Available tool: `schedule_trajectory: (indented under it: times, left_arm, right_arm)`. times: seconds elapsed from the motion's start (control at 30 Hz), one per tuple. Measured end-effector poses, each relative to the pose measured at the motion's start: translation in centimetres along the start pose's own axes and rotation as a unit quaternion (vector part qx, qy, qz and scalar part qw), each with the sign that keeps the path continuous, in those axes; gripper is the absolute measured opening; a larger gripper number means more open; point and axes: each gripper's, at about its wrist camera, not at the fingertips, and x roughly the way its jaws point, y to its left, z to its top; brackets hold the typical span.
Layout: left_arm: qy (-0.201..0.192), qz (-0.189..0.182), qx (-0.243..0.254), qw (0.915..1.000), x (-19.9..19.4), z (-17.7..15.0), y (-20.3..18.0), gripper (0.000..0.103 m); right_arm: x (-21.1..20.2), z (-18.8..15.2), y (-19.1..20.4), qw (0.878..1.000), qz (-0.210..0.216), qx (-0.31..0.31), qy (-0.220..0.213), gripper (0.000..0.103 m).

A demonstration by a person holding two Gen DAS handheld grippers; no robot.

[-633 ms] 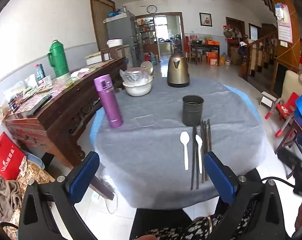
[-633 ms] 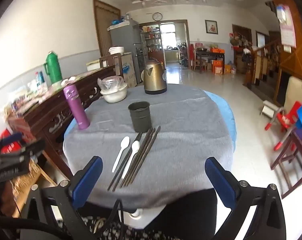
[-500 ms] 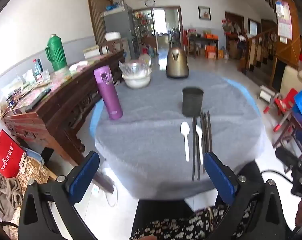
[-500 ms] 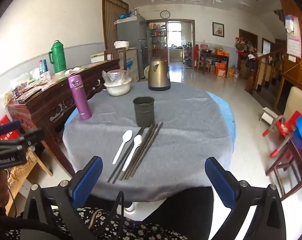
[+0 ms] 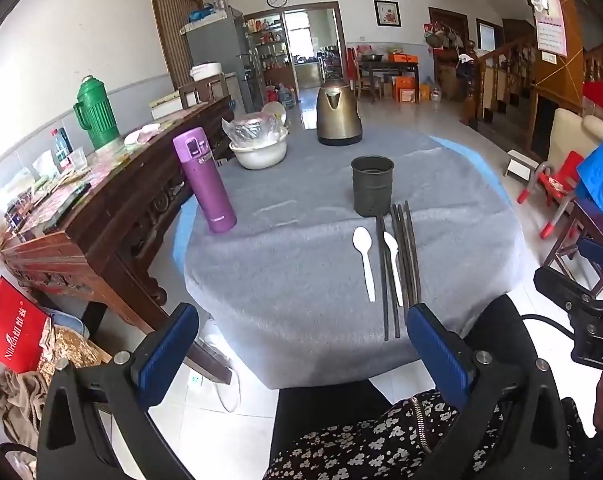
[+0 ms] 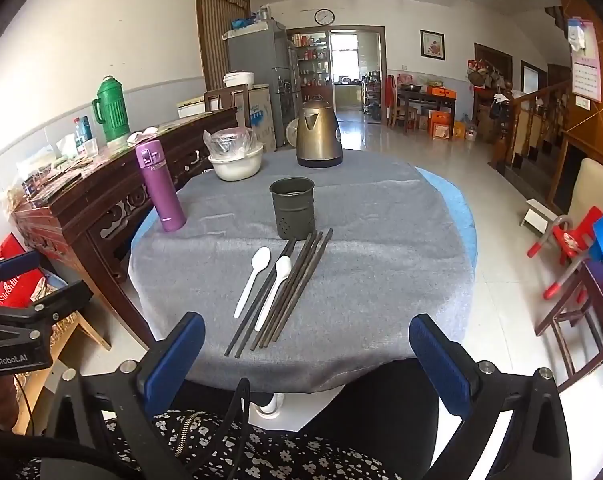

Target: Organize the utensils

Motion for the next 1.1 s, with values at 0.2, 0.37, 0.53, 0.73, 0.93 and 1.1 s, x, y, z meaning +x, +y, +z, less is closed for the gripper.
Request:
schedule_trajectory:
  times: [0.2,0.37,0.53,0.73,0.93,1.1]
  left_arm:
    - [0.006,-0.009,-0.004,0.9999,0.13,-0.15,-0.01,0.103]
    - [0.003,-0.013,-0.008,0.9999,0.1,-0.17,0.15,0.103]
    - [0.007,-0.015,-0.013,0.9998,0.35,-0.13,0.08,0.103]
    - [0.006,-0.014,-0.016,0.9998,0.41,0.01,0.09,0.103]
    - [0.004,-0.011,-0.009,0.9999,0.32,0.17,-0.22,0.103]
    - [0.003,-0.01,-0.009,0.9999,0.3,0.18,-0.28,0.103]
  right_arm:
    - [0.15,-0.2,-0.53,1.0,0.003,0.006,0.0,0.103]
    - [0.37,-0.33,-0.44,1.0,0.01,0.007,-0.014,0.103]
    - [0.43,-0.33,-0.37,1.0,0.011,0.005,-0.013,0.103]
    - [0.53,-0.39,-0.36,1.0,0.01,0.005,-0.015,0.103]
    - [0.54,-0.38,-0.38,1.0,0.012,0.005,-0.014,0.103]
    - [0.47,-0.27,-0.43,1.0,0.011,0.002,-0.016,0.103]
